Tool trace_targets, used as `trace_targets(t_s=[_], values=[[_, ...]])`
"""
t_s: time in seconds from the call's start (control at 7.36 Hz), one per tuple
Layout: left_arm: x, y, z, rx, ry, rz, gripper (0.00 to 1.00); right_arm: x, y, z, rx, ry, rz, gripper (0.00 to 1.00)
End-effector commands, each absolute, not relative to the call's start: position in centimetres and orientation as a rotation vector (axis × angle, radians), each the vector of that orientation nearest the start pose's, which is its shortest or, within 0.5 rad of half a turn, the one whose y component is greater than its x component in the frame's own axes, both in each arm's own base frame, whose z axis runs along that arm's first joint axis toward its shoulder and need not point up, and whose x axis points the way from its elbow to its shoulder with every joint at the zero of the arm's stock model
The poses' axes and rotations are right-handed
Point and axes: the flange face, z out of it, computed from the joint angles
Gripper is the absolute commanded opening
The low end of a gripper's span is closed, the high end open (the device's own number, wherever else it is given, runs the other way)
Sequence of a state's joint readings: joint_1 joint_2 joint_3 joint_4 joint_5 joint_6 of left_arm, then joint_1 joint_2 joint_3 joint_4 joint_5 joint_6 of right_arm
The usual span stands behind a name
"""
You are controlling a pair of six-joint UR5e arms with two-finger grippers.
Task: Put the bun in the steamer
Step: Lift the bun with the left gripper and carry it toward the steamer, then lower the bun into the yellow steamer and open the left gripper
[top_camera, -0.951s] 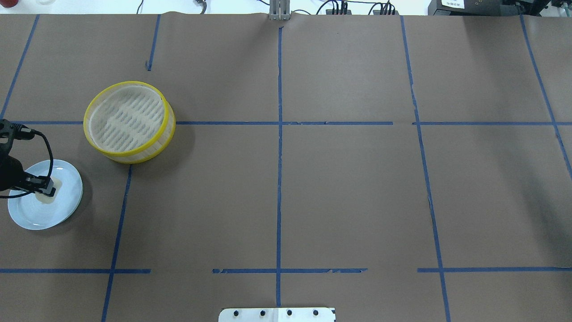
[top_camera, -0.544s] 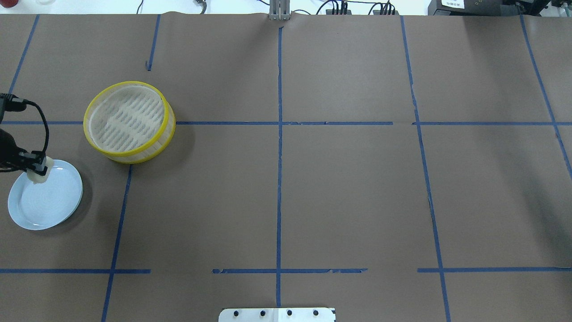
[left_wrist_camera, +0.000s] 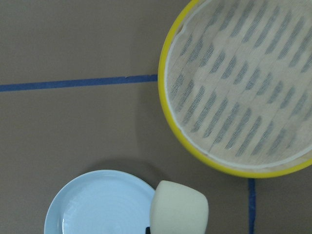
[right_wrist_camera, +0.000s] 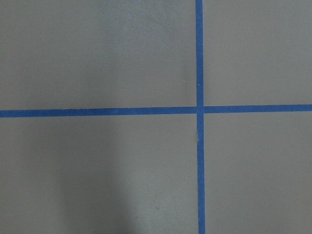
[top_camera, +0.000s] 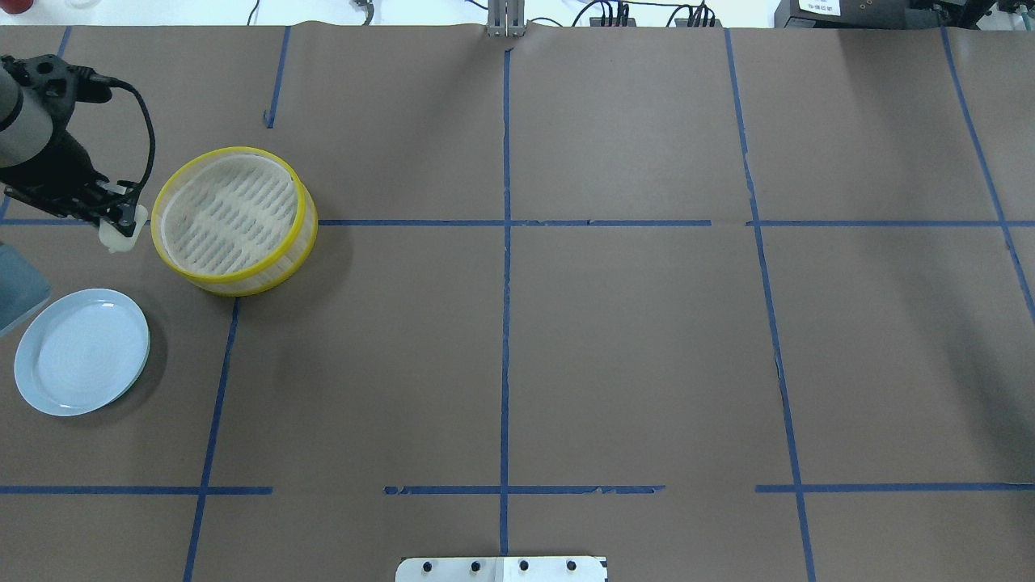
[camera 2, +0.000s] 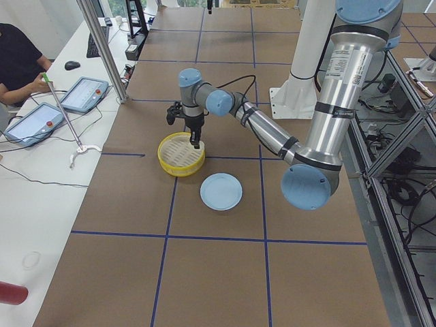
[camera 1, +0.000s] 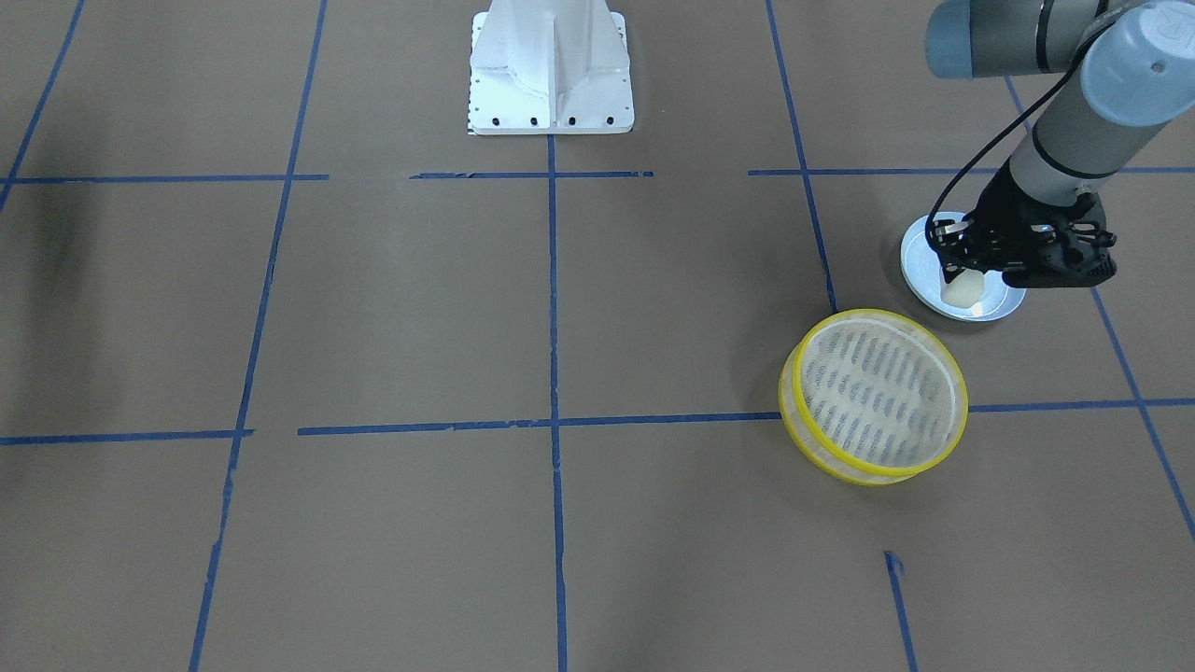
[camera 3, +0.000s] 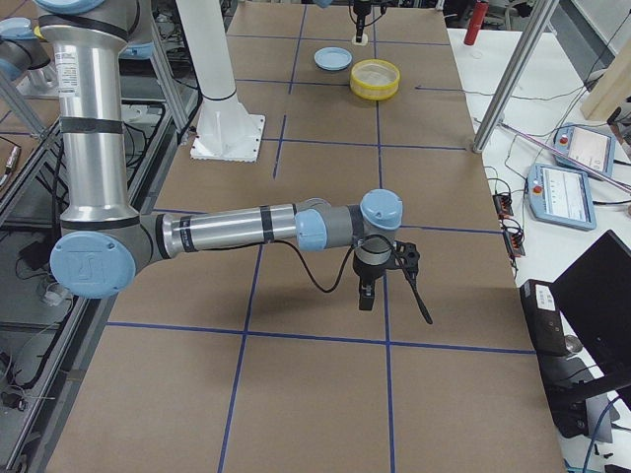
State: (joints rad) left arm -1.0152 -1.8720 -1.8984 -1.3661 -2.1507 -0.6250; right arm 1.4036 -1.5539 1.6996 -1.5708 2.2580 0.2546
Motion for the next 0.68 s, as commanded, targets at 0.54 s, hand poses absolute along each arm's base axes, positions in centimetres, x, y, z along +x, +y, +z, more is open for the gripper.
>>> trace_targets(t_s=[0.54], values=[[32.8,-58.8,42.3,0.038,0.738,0.101,0.31,-1.5,-51.0,59.2,-0.007,-0.7,0.034,1.0]])
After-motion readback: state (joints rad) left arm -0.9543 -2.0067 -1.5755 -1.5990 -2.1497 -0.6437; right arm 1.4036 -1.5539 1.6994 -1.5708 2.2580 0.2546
